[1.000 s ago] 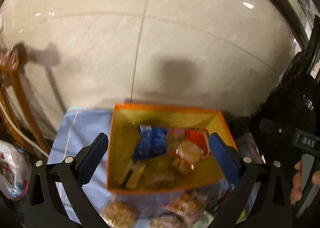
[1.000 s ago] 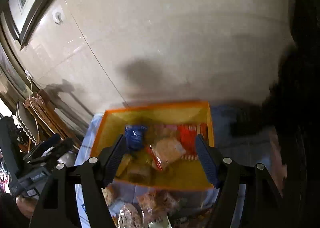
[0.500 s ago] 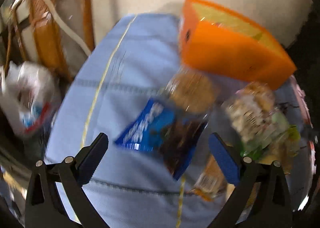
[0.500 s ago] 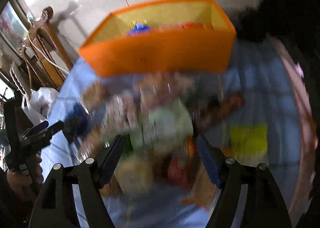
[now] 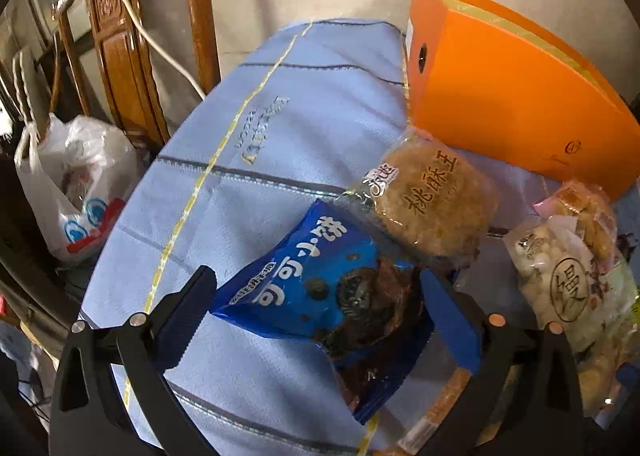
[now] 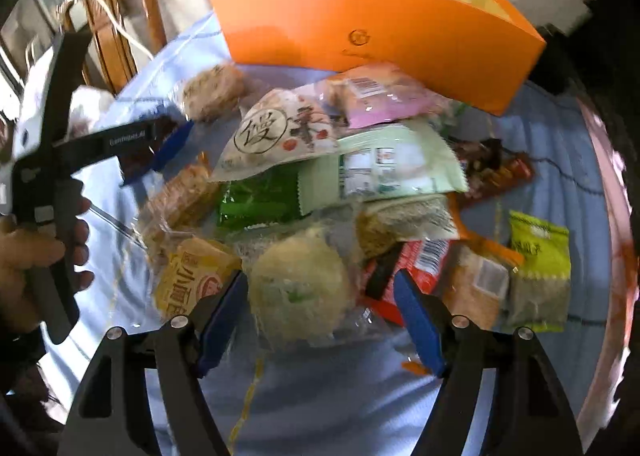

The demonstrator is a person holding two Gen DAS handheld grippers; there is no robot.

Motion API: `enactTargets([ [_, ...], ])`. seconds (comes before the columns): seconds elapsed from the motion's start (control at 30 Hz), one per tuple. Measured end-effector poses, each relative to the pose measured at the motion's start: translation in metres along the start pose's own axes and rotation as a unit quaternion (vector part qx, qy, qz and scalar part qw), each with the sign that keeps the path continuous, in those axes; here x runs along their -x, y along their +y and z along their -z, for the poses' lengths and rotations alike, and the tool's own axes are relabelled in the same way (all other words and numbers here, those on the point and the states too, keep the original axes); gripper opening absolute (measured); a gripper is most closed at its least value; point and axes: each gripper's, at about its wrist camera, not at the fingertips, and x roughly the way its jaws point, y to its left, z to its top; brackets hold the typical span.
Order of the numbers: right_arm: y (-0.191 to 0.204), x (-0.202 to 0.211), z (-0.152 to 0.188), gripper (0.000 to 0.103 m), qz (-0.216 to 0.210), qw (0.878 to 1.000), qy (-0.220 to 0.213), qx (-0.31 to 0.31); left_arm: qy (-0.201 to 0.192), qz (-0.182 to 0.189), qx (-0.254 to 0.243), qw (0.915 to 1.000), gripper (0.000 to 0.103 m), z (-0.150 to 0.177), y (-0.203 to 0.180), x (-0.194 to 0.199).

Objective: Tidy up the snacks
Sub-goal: 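Grasp a second blue cookie pack with left tool while right tool grasps clear-wrapped bun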

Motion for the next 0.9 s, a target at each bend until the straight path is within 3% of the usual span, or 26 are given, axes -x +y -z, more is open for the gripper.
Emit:
enactTargets([
  [0.13, 0.019, -0.018, 0.000, 0.076, 0.026, 0.998, 0.018, 0.047, -0.005, 0.002, 0.022, 0.9997, 0.099, 0.000, 0.004, 0.001],
  [0.23, 0.027, -0.026, 0.004, 0.075, 0.037, 0.996, 0.027, 0.071, -0.035, 0.018, 0.040, 0.9984, 0.098, -0.006, 0.007, 0.017],
  [0.3, 0.029, -0.030, 0.006, 0.075, 0.040, 0.996, 0.030, 0.074, -0.041, 0.007, 0.022, 0.9989, 0.099, -0.008, 0.001, 0.020],
  [0.4, 0.033, -0.033, 0.005, 0.076, 0.042, 0.996, 0.033, 0.078, -0.013, -0.021, -0.014, 0.9996, 0.099, -0.001, -0.004, 0.000],
  [0.5, 0.036, -0.036, 0.005, 0.076, 0.043, 0.995, 0.034, 0.084, -0.045, -0.005, -0.035, 0.9984, 0.099, 0.010, -0.001, -0.005],
  [0.57, 0.036, -0.037, 0.007, 0.076, 0.042, 0.995, 0.036, 0.084, -0.040, 0.012, -0.038, 0.9984, 0.099, 0.010, 0.002, -0.009],
  [0.6, 0.038, -0.038, 0.007, 0.073, 0.046, 0.995, 0.038, 0.085, -0.029, 0.029, -0.030, 0.9987, 0.099, 0.009, 0.007, -0.012],
  [0.63, 0.041, -0.041, 0.008, 0.063, 0.048, 0.994, 0.039, 0.086, -0.021, 0.043, -0.025, 0.9985, 0.099, 0.007, 0.011, -0.015],
  [0.7, 0.034, -0.046, 0.009, 0.057, 0.033, 0.996, 0.045, 0.074, -0.021, 0.064, -0.036, 0.9970, 0.090, 0.007, 0.016, -0.013],
  [0.77, 0.028, -0.047, 0.011, 0.055, 0.022, 0.997, 0.046, 0.061, -0.040, 0.074, -0.061, 0.9946, 0.069, 0.014, 0.014, -0.004],
  [0.9, 0.016, -0.035, 0.015, 0.054, -0.003, 0.999, 0.035, 0.033, -0.041, 0.111, -0.076, 0.9901, 0.067, 0.030, 0.012, 0.008],
])
